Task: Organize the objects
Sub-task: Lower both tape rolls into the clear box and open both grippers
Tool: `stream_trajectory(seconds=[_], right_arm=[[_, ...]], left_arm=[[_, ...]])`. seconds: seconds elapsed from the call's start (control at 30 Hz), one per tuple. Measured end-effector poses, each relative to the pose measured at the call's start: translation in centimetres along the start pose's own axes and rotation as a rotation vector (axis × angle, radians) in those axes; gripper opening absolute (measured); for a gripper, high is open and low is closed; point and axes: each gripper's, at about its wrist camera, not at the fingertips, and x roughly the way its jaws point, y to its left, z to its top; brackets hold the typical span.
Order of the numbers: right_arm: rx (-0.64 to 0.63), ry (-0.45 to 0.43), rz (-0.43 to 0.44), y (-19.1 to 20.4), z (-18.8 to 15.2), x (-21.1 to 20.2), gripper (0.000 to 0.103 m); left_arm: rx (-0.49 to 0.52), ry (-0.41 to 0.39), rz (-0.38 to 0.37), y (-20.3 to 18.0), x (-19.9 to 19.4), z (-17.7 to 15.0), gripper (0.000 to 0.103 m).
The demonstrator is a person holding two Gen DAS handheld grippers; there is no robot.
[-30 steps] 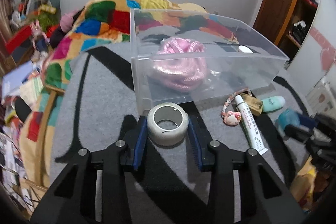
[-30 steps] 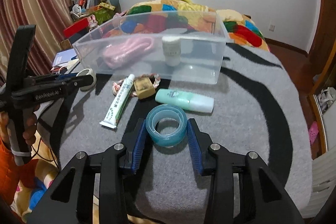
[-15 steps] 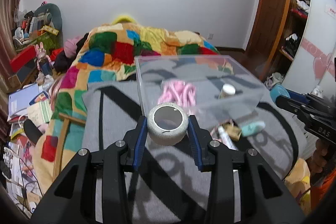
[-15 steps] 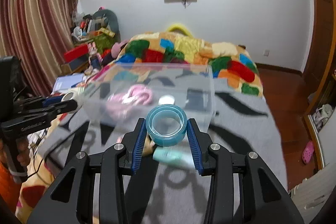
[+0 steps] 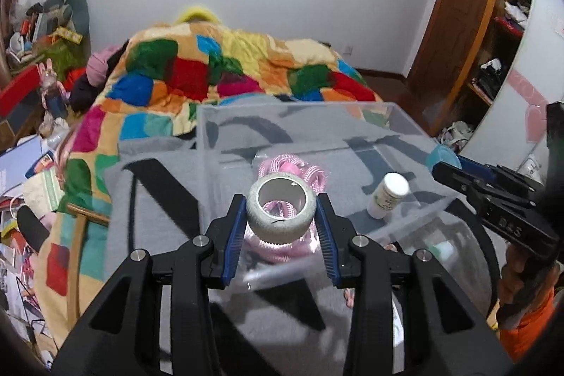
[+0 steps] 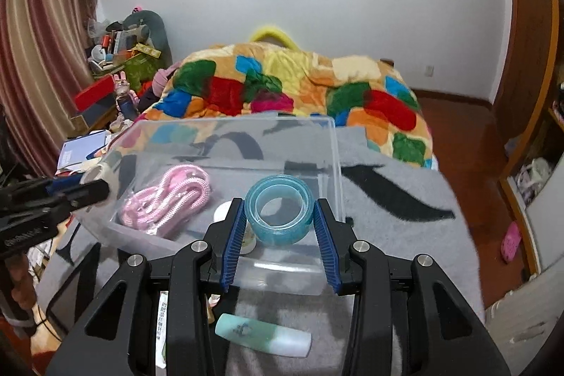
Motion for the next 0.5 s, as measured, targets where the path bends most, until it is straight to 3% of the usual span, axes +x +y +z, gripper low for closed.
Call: stream_trajectory(seconds=[0.13,0.3,0.43,0.5], right_arm=[[-0.019,0.032,0.018,0.2,-0.6,0.8,0.037],[-0.019,0.029,0.035,-0.1,-0.6,0.0,0.049],[-0.03,0.019,0.055,0.0,-1.0,-1.1,0.049],[-0.047,0.011,0.06,0.1,-1.4,-1.9,0.049]], left_arm=[[0.013,0.008,0.016,-0.5,1.1,-0.1,0.039],[0.038,-0.004,0.033,-1.2,0.3,-0.4,0.056],[0.055,-0.029,0.037,-1.8,-1.3,-0.7,0.058],[0.064,-0.048,0.043,-2.1,-2.2,-0.8,0.065]])
